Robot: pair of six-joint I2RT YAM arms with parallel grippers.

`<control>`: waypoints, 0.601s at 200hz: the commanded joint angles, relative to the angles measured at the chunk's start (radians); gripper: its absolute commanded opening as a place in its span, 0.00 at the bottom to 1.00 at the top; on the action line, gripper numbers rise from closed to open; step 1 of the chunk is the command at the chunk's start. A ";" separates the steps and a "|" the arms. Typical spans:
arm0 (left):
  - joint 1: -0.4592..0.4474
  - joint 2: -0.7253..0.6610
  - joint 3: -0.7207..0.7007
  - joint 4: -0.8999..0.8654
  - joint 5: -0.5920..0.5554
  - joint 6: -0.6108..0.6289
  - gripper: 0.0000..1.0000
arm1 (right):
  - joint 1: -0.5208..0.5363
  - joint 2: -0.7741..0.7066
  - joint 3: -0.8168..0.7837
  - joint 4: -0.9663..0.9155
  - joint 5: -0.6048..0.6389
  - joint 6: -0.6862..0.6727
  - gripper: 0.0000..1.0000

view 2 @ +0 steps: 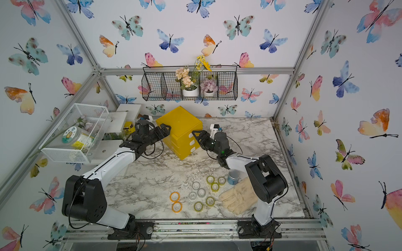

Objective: Place the transparent tape into the drawer according to color
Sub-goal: Open the drawer in the storage box.

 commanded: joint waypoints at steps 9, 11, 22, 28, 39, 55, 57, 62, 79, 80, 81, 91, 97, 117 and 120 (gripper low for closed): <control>-0.001 0.019 -0.005 -0.002 0.019 0.000 0.87 | 0.008 0.044 0.055 0.048 -0.012 0.036 0.66; -0.002 0.018 -0.005 -0.001 0.018 0.000 0.87 | 0.009 0.046 0.057 0.046 -0.013 0.037 0.66; -0.002 0.020 -0.003 -0.007 0.016 0.000 0.87 | 0.011 0.056 0.067 0.049 -0.013 0.042 0.65; -0.002 0.021 -0.003 -0.008 0.015 0.001 0.87 | 0.013 0.062 0.072 0.049 -0.013 0.043 0.65; -0.002 0.023 -0.003 -0.007 0.016 0.000 0.87 | 0.017 0.069 0.081 0.043 -0.012 0.048 0.64; -0.002 0.024 -0.003 -0.008 0.016 0.002 0.87 | 0.026 0.079 0.087 0.038 -0.010 0.052 0.62; -0.002 0.024 -0.003 -0.009 0.015 0.002 0.87 | 0.026 0.081 0.087 0.038 -0.009 0.053 0.62; -0.001 0.023 -0.002 -0.009 0.014 0.003 0.87 | 0.029 0.082 0.088 0.038 -0.008 0.056 0.61; -0.002 0.025 0.000 -0.011 0.014 0.004 0.87 | 0.033 0.092 0.092 0.041 -0.005 0.056 0.60; -0.002 0.026 0.000 -0.012 0.014 0.004 0.87 | 0.033 0.092 0.093 0.041 -0.004 0.056 0.60; -0.002 0.026 0.000 -0.012 0.014 0.004 0.87 | 0.034 0.092 0.093 0.039 -0.004 0.056 0.60; -0.001 0.027 0.000 -0.011 0.014 0.004 0.87 | 0.034 0.096 0.098 0.039 -0.003 0.053 0.58; -0.001 0.027 0.000 -0.012 0.014 0.003 0.87 | 0.034 0.098 0.100 0.039 0.000 0.053 0.57; -0.002 0.029 -0.001 -0.013 0.012 0.005 0.87 | 0.034 0.098 0.091 0.039 0.019 0.050 0.54; -0.002 0.029 0.000 -0.014 0.011 0.005 0.87 | 0.034 0.098 0.091 0.040 0.021 0.049 0.53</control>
